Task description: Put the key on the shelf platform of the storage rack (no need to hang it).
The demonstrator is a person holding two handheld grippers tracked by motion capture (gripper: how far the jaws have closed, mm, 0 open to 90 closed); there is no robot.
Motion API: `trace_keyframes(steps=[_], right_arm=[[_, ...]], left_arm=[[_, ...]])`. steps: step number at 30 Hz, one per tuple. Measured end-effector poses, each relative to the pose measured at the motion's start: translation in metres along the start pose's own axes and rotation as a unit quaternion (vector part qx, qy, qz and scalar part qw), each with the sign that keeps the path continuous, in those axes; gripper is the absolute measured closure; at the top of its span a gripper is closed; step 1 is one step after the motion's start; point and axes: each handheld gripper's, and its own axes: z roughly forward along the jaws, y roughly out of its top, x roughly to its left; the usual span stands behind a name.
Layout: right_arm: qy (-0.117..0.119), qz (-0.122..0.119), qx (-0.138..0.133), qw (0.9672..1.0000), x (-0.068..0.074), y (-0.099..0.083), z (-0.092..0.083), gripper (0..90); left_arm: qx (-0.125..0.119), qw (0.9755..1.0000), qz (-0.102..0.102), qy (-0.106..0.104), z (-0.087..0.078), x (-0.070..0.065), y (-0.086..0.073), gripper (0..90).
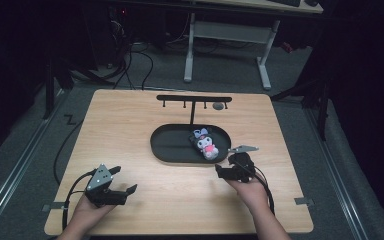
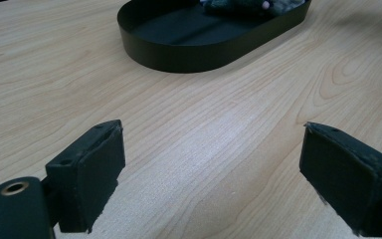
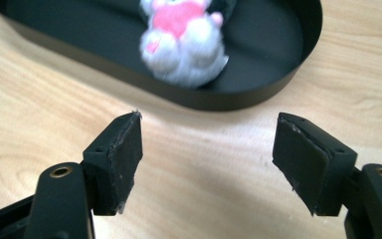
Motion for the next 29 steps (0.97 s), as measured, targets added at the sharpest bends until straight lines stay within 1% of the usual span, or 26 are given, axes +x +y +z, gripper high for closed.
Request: trace_keyframes(steps=[6, 12, 13, 14, 15, 16, 17, 18, 19, 20, 22, 23, 25, 27, 29], right_arm=[[0.007, -0.003, -0.035, 0.9994, 0.008, -0.030, -0.005, 27.5], [0.003, -0.021, -0.064, 0.9977, 0.021, -0.052, -0.007, 22.5], [0.000, -0.023, -0.074, 0.9970, 0.023, -0.055, -0.009, 21.7], [-0.007, -0.025, -0.091, 0.9955, 0.026, -0.060, -0.011, 21.0], [-0.020, -0.023, -0.116, 0.9928, 0.028, -0.066, -0.013, 21.6], [-0.027, -0.020, -0.134, 0.9903, 0.029, -0.072, -0.014, 22.2], [-0.020, -0.016, -0.133, 0.9908, 0.030, -0.075, -0.014, 21.6], [-0.014, -0.025, -0.123, 0.9919, 0.030, -0.076, -0.014, 20.7], [-0.018, -0.030, -0.121, 0.9920, 0.030, -0.077, -0.014, 20.9], [-0.020, -0.028, -0.121, 0.9920, 0.029, -0.078, -0.014, 21.0], [-0.013, -0.019, -0.120, 0.9926, 0.027, -0.078, -0.012, 20.9], [-0.013, -0.018, -0.119, 0.9927, 0.027, -0.078, -0.012, 20.9], [-0.017, -0.025, -0.119, 0.9924, 0.027, -0.077, -0.011, 21.0], [-0.016, -0.023, -0.119, 0.9925, 0.027, -0.078, -0.011, 21.0], [-0.016, -0.026, -0.121, 0.9922, 0.028, -0.078, -0.011, 21.0]], left_arm=[[0.003, 1.0000, 0.001, -0.002, 0.001, -0.001, 0.000, 11.5], [0.007, 1.0000, 0.003, -0.004, 0.003, -0.002, 0.000, 11.5], [0.007, 1.0000, 0.003, -0.004, 0.003, -0.002, 0.000, 11.5], [0.008, 1.0000, 0.003, -0.004, 0.003, -0.002, 0.000, 11.5], [0.008, 1.0000, 0.002, -0.004, 0.003, -0.002, 0.000, 11.5], [0.006, 1.0000, 0.001, -0.004, 0.003, -0.002, 0.000, 11.5], [0.004, 1.0000, 0.001, -0.004, 0.003, -0.002, 0.000, 11.5], [0.005, 1.0000, 0.002, -0.003, 0.003, -0.002, 0.000, 11.5], [0.006, 1.0000, 0.004, -0.003, 0.003, -0.003, 0.000, 11.5], [0.005, 1.0000, 0.003, -0.002, 0.003, -0.002, 0.000, 11.5], [0.004, 1.0000, 0.001, 0.000, 0.002, -0.002, 0.000, 11.5], [0.005, 1.0000, 0.001, 0.000, 0.002, -0.002, 0.000, 11.5], [0.007, 1.0000, 0.003, 0.000, 0.002, -0.003, 0.000, 11.5], [0.005, 1.0000, 0.001, 0.000, 0.001, -0.002, 0.000, 11.5], [0.005, 1.0000, 0.001, 0.000, 0.001, -0.001, 0.000, 11.4]])
